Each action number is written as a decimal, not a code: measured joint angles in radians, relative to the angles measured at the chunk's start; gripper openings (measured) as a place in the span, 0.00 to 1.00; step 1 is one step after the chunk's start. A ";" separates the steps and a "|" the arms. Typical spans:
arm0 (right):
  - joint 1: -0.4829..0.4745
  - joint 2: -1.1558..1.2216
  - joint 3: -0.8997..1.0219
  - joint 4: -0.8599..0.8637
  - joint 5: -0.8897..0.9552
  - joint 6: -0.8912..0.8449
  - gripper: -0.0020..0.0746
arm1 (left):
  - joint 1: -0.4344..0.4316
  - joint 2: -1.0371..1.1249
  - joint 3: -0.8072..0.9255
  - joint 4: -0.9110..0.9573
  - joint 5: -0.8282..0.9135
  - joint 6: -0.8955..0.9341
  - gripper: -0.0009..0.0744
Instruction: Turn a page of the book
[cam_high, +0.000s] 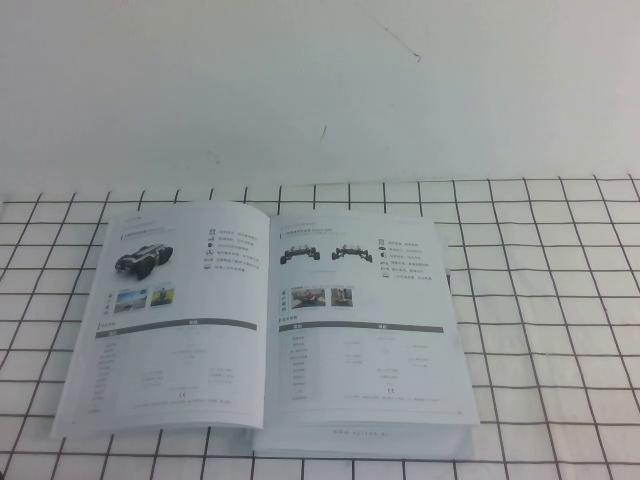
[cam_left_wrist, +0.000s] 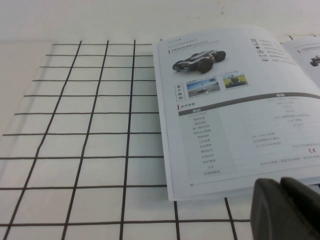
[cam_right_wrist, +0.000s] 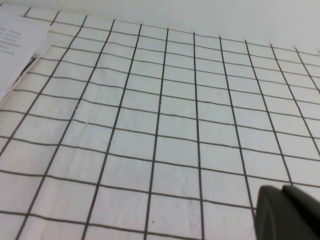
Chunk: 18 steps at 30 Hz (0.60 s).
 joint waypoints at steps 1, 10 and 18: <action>0.004 0.000 0.000 0.000 0.000 -0.002 0.02 | 0.000 0.000 0.000 0.000 0.000 0.000 0.01; 0.006 0.000 0.001 0.000 -0.002 -0.002 0.02 | 0.000 0.000 0.000 0.000 0.000 0.000 0.01; 0.006 0.000 0.001 0.000 -0.002 -0.004 0.02 | 0.000 0.000 0.000 0.000 0.000 0.000 0.01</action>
